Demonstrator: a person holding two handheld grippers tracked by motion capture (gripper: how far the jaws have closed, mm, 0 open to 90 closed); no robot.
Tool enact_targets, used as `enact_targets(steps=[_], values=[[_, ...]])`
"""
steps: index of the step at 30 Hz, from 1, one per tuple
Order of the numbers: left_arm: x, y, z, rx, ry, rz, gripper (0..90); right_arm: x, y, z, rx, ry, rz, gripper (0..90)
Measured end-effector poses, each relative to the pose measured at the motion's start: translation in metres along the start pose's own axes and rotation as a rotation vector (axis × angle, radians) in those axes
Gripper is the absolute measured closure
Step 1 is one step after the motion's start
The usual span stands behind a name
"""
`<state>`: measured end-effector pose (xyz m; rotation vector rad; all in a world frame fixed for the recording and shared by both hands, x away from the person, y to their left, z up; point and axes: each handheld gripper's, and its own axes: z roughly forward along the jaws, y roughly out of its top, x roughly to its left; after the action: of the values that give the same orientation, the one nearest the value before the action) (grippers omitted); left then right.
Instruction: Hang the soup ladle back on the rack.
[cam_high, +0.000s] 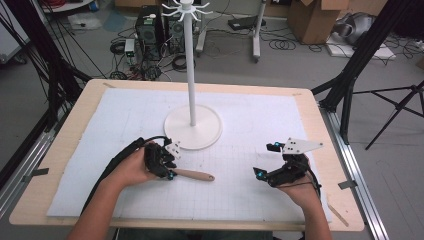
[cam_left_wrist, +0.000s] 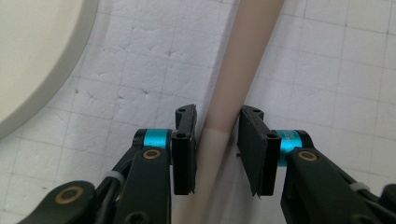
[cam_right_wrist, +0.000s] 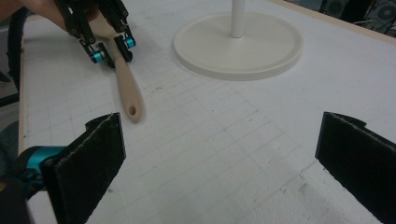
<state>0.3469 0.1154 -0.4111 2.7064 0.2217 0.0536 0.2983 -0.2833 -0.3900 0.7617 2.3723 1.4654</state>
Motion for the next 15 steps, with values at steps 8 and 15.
enact_targets(steps=[8,15], values=[[-0.0033,0.0021,-0.0007,0.022,0.008,0.026,69.2,0.0001,0.0001,0.0001,0.001,-0.001,-0.001,0.5],[-0.0046,0.0056,-0.0008,0.045,-0.011,0.019,75.7,-0.0001,-0.0001,0.0005,0.005,0.0,0.0,0.5]])
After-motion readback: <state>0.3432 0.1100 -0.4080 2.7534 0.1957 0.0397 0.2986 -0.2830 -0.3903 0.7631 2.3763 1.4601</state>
